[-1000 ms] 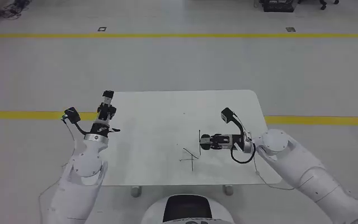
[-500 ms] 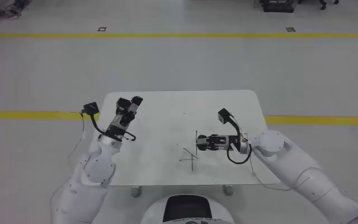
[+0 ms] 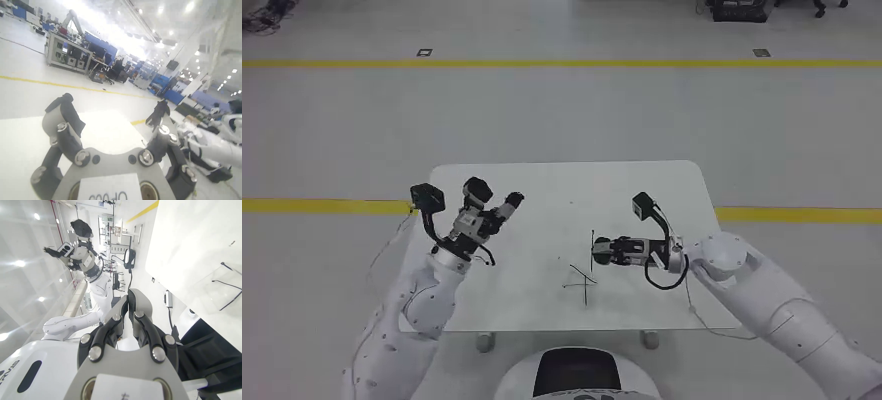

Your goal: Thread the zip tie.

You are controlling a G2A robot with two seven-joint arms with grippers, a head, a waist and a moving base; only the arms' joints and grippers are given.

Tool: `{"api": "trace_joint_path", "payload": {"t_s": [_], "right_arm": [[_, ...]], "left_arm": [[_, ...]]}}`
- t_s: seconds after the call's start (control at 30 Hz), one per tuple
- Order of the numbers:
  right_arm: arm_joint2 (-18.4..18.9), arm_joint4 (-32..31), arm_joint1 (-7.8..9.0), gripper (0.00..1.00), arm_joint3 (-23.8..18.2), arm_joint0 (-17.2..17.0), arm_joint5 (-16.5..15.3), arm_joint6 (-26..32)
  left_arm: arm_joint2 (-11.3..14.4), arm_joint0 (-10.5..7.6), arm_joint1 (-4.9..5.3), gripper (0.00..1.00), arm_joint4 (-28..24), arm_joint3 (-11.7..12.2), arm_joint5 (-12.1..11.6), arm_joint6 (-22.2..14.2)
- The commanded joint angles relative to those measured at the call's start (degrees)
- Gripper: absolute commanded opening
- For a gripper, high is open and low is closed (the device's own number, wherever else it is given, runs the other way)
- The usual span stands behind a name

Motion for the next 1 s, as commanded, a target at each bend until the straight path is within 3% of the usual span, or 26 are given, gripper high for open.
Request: {"api": "trace_joint_path", "payload": {"t_s": [0.0, 0.1, 0.37, 0.6, 0.7, 0.9, 0.97], "right_arm": [[0.3, 0.4, -0.13, 0.0, 0.2, -0.2, 0.7, -0.4], [0.7, 1.7, -0.46, 0.0, 1.0, -0.4, 2.1, -1.0], [0.7, 1.7, -0.46, 0.0, 1.0, -0.4, 2.1, -1.0], [1.2, 0.2, -0.99, 0.0, 0.5, -1.7, 5.5, -5.4], [1.5, 0.6, -1.22, 0.0, 0.9, -2.0, 6.0, -5.9], [2.4, 2.5, -1.77, 0.0, 2.1, -2.7, 6.9, -6.7], [2.5, 2.4, -1.78, 0.0, 2.1, -2.7, 6.9, -6.7]], "left_arm": [[1.6, 0.18, 0.33, 1.0, 7.2, -0.1, 0.1, 0.5], [4.6, 0.11, 1.35, 1.0, 16.2, -0.2, 0.1, 0.9], [4.6, 0.02, 1.36, 1.0, 16.7, -0.2, 0.2, 0.8], [8.4, -0.23, 2.29, 1.0, 37.8, -1.3, 0.1, 1.7], [10.3, -0.3, 2.75, 1.0, 43.7, -1.1, 0.1, 2.2], [14.3, -3.06, 5.32, 1.0, 44.8, -0.8, 0.1, 1.0], [14.5, -3.44, 5.68, 1.0, 44.8, -0.7, 0.1, 0.9]]}}
